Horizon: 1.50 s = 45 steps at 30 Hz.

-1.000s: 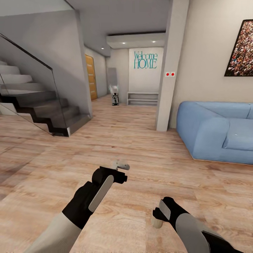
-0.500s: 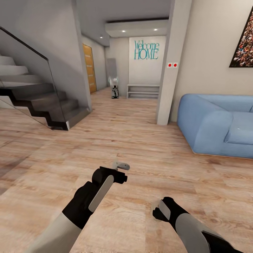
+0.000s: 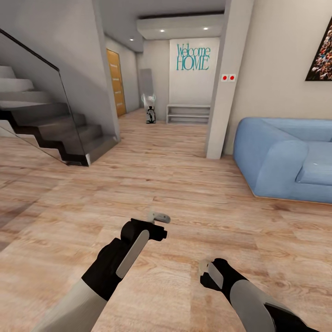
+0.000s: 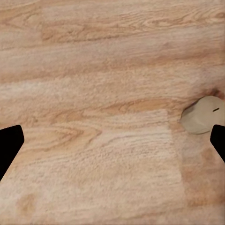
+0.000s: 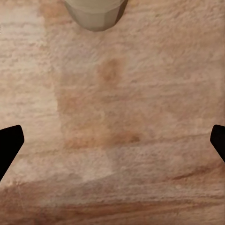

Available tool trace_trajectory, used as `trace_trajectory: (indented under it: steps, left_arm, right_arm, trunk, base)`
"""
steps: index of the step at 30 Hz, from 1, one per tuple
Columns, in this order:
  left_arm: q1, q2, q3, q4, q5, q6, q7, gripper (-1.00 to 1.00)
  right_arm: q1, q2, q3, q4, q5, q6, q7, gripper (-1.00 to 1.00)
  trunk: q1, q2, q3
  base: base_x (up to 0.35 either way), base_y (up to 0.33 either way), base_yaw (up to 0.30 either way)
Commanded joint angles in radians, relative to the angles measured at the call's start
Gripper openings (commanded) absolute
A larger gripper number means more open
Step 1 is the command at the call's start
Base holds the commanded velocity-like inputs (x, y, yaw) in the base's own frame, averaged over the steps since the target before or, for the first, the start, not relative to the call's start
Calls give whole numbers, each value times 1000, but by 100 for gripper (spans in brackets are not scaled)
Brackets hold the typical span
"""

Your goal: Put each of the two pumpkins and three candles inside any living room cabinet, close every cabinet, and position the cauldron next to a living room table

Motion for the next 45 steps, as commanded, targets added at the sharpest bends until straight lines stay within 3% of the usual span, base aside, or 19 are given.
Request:
trace_trajectory:
  steps: [1,9,37,45]
  left_arm:
    - [-1,0,-1,-1,11,2,10,100]
    - [-1,0,0,-1,9,3,10,100]
    - [-1,0,-2,1,9,2,10,100]
    - [-1,0,-2,4,9,0,10,100]
  right_arm:
    - [0,1,-4,-2,3,6,-3,100]
    - [0,1,-4,-2,3,6,-3,100]
    - [0,1,-4,-2,2,6,-3,100]
    - [0,1,-4,-2,2,6,-3,100]
  trunk:
    - [0,0,-1]
    - [0,0,-1]
    - [0,0,-1]
    - [0,0,-1]
  base:
    - [0,0,0]
    - [56,0,0]
    - [298,-3,0]
    - [105,-32,0]
